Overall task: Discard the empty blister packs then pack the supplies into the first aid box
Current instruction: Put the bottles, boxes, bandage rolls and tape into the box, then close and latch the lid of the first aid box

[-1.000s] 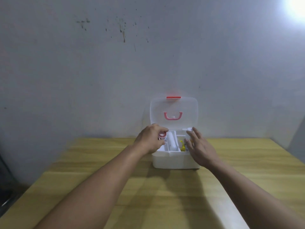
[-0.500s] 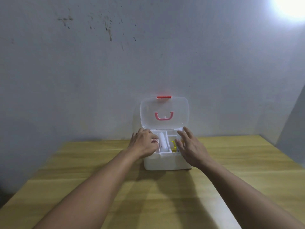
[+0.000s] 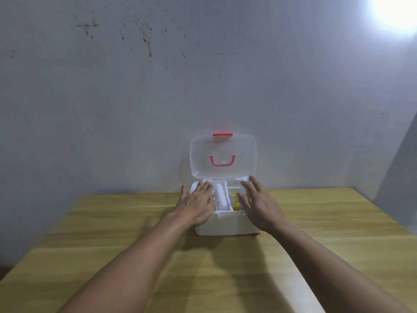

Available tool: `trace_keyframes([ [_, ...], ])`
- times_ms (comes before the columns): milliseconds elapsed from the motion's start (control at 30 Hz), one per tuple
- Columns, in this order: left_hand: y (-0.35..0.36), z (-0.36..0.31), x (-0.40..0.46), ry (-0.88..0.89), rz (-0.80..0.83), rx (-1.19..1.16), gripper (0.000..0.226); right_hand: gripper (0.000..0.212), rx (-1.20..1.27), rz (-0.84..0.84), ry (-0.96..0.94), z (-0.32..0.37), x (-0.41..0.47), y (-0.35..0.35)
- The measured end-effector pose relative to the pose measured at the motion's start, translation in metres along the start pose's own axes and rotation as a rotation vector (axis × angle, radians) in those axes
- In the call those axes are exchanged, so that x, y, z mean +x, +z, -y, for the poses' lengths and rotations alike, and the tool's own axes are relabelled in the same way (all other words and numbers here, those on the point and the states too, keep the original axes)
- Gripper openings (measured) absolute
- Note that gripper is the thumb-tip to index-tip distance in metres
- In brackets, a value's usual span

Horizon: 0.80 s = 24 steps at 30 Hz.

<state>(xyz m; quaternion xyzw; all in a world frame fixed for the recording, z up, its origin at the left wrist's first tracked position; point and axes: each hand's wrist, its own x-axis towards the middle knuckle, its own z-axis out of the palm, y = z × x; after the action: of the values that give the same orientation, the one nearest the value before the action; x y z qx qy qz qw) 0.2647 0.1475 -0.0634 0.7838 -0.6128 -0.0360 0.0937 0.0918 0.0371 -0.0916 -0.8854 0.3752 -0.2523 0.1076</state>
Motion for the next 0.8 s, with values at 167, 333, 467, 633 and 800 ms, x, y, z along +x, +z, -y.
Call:
trace_keyframes([
  [167,0.002,0.000,0.003,-0.014,0.030,-0.044,0.057,0.054,0.001,-0.013,-0.007,0.001,0.000,-0.001],
  [333,-0.008,0.012,0.021,-0.144,-0.298,-0.464,0.054,0.058,0.036,-0.023,-0.005,0.003,-0.002,-0.004],
  [467,-0.042,0.018,0.047,-0.263,-0.343,-1.039,0.053,0.060,0.137,-0.065,0.055,0.004,-0.001,-0.006],
  [633,-0.064,0.022,0.061,-0.269,-0.285,-1.279,0.051,0.063,0.311,-0.096,0.164,-0.001,0.008,-0.011],
  [800,-0.070,0.014,0.056,-0.233,-0.286,-1.448,0.040,0.066,0.506,-0.091,0.268,-0.009,0.023,-0.022],
])
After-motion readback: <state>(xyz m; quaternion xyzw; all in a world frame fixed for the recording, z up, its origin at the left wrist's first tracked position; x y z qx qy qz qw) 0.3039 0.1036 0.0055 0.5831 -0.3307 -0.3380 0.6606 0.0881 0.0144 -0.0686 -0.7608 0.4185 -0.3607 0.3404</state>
